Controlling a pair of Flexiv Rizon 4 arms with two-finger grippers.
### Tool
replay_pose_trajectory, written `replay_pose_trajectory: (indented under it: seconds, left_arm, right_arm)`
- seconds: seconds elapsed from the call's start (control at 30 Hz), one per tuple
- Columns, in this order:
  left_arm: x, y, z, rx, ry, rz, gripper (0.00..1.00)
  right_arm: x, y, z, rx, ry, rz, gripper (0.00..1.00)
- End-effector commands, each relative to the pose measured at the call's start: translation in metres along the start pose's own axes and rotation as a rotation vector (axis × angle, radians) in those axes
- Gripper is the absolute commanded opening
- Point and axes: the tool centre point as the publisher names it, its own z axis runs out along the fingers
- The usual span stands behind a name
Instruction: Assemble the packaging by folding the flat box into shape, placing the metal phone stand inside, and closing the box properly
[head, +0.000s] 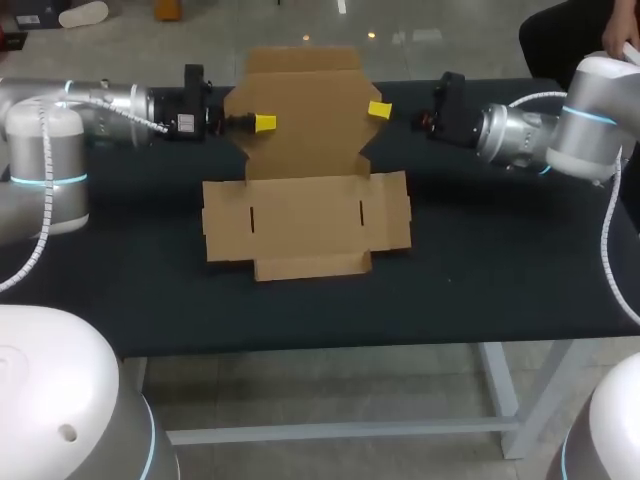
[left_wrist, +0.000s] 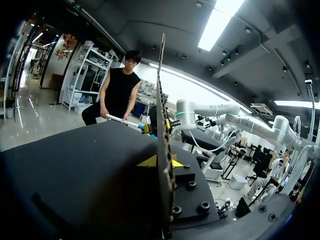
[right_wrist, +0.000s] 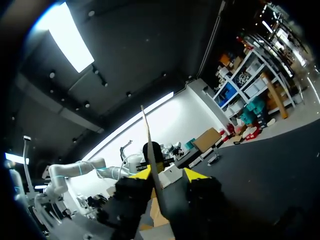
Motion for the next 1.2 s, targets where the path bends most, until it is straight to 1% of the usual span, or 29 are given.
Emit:
replay_pose_trajectory:
  seconds: [0.03, 0.2, 0.23, 0.27, 0.33, 0.37, 0.4, 0.43, 0.47, 0.5, 0.7, 0.87, 1.07, 1.13, 1.2]
  left_arm:
    - [-0.004, -0.001, -0.006, 0.004, 0.008, -0.002, 0.00]
    - [-0.008, -0.004, -0.010, 0.018, 0.003, -0.004, 0.00]
    - [-0.009, -0.004, -0.010, 0.020, 0.002, -0.005, 0.00]
    - [-0.010, -0.005, -0.011, 0.021, 0.002, -0.006, 0.00]
    - [-0.012, -0.007, -0.010, 0.025, -0.001, -0.008, 0.00]
    - [-0.013, -0.008, -0.010, 0.028, -0.001, -0.009, 0.00]
    - [-0.014, -0.009, -0.010, 0.030, 0.000, -0.010, 0.00]
    - [-0.016, -0.010, -0.008, 0.031, 0.000, -0.010, 0.00]
    - [-0.017, -0.011, -0.007, 0.032, 0.000, -0.011, 0.00]
    - [-0.018, -0.012, -0.006, 0.033, 0.001, -0.011, 0.00]
    - [-0.024, -0.018, -0.002, 0.045, 0.007, -0.008, 0.00]
    - [-0.028, -0.023, 0.004, 0.060, 0.016, -0.004, 0.00]
    - [-0.030, -0.031, 0.011, 0.082, 0.014, 0.003, 0.00]
    - [-0.030, -0.035, 0.012, 0.087, 0.013, -0.002, 0.00]
    - [-0.030, -0.035, 0.012, 0.087, 0.013, -0.002, 0.00]
  right_arm:
    - [0.006, 0.003, -0.010, -0.003, -0.027, -0.008, 1.00]
    - [0.015, 0.004, -0.025, 0.009, -0.094, -0.034, 0.95]
    - [0.017, 0.004, -0.029, 0.012, -0.106, -0.039, 0.90]
    - [0.020, 0.003, -0.034, 0.015, -0.122, -0.046, 0.83]
    - [0.025, 0.003, -0.043, 0.015, -0.149, -0.056, 0.63]
    - [0.027, 0.003, -0.048, 0.015, -0.155, -0.060, 0.47]
    - [0.031, 0.003, -0.053, 0.014, -0.167, -0.068, 0.40]
    - [0.034, 0.001, -0.057, 0.014, -0.179, -0.076, 0.29]
    - [0.038, 0.000, -0.061, 0.016, -0.190, -0.086, 0.17]
    - [0.041, 0.000, -0.066, 0.021, -0.203, -0.096, 0.00]
    - [0.057, -0.009, -0.091, 0.044, -0.270, -0.139, 0.00]
    - [0.068, -0.018, -0.105, 0.064, -0.310, -0.169, 0.00]
    - [0.076, -0.032, -0.120, 0.062, -0.370, -0.184, 0.00]
    - [0.078, -0.037, -0.123, 0.043, -0.429, -0.170, 0.00]
    - [0.078, -0.037, -0.123, 0.043, -0.429, -0.170, 0.00]
